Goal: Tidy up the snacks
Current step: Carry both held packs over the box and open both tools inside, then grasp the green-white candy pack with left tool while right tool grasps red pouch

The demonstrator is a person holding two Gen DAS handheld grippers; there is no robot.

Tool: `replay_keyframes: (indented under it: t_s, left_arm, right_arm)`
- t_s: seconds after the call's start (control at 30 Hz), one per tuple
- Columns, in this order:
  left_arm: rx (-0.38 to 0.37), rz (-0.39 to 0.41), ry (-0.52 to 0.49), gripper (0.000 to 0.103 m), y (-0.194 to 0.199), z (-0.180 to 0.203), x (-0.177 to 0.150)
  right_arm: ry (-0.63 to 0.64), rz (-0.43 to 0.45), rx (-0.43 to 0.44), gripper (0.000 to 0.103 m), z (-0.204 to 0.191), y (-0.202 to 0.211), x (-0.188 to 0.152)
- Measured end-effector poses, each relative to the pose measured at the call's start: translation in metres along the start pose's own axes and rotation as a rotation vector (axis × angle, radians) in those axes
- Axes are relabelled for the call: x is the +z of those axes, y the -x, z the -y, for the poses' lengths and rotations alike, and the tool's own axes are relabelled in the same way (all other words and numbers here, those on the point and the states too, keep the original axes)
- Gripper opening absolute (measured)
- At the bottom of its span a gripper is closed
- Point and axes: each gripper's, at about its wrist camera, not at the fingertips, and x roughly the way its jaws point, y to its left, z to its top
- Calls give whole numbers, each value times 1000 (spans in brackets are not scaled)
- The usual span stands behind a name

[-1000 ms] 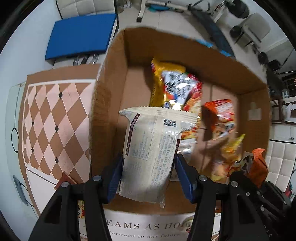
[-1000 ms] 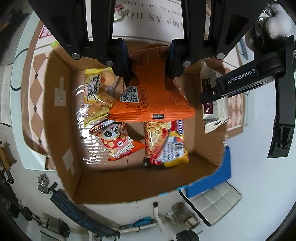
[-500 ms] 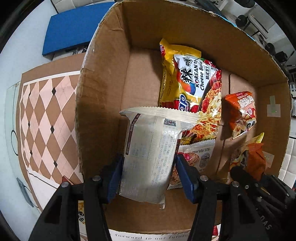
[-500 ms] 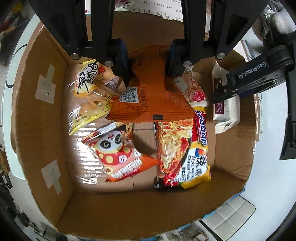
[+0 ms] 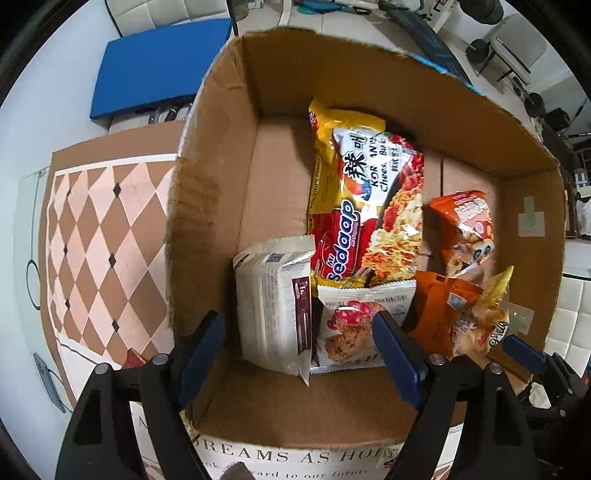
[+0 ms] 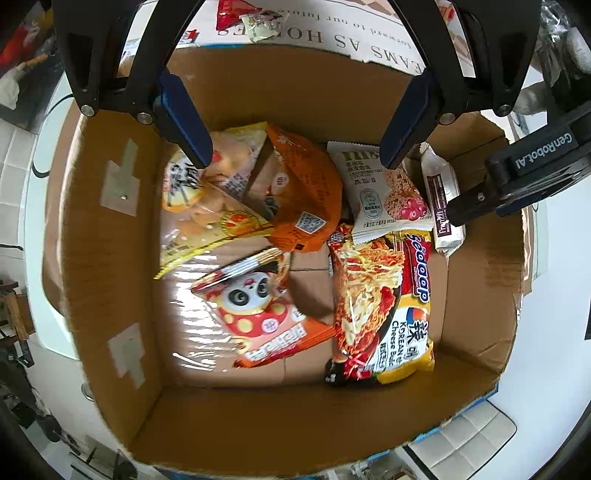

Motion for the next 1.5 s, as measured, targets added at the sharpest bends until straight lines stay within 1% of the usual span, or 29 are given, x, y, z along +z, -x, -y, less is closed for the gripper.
replay_keyframes:
  t_s: [0.2, 0.37, 0.47, 0.57, 0.67, 0.77, 0.83, 0.93, 1.03, 1.13, 1.23, 1.3, 1.4, 1.43, 1.5]
  left_arm:
    - [-10, 64, -30, 82, 34, 14, -17]
    - [-25, 182, -55, 82, 73, 20, -45]
    - [-29, 246, -60, 82, 94, 21, -65]
    - [-45, 297, -61, 82, 114, 22, -87]
    - [-68, 327, -65, 82, 128, 25, -111]
    - [-66, 348, -77, 82, 133, 30, -135]
    - [-54, 353, -87, 82, 132, 35, -151]
    - [-34, 328, -98, 82, 118, 41, -175]
    - [-39, 266, -101, 82, 90, 50, -192]
    - [-35, 165, -108, 82, 49, 59, -205]
    - [-21, 87, -120, 82, 16, 67, -218]
    - [-9, 46, -133, 82, -2, 70, -225]
    - [19, 12, -146, 82, -21, 73, -234]
    - [27, 18, -141, 82, -25, 73, -236]
    - [40, 5, -146, 82, -34, 75, -239]
  right_arm:
    - [-1, 55, -9, 94, 3, 28, -16]
    - [3, 145, -12, 94, 5, 65, -34]
    - [9, 216, 2, 94, 7, 94, -52]
    - [7, 258, 24, 94, 9, 117, -71]
    - [1, 276, 46, 94, 15, 133, -92]
    - [-12, 276, 69, 94, 26, 141, -119]
    - [-27, 260, 78, 94, 36, 138, -134]
    - [-81, 221, 94, 94, 62, 127, -161]
    - [-149, 150, 111, 94, 92, 99, -184]
    - [-207, 63, 123, 94, 116, 62, -209]
    - [-272, -28, 193, 94, 130, 20, -230]
    - [-299, -60, 214, 94, 137, 0, -239]
    - [-353, -96, 251, 94, 145, -29, -251]
    - [-373, -102, 269, 94, 147, -38, -254]
    - [-418, -120, 311, 87, 152, -54, -259]
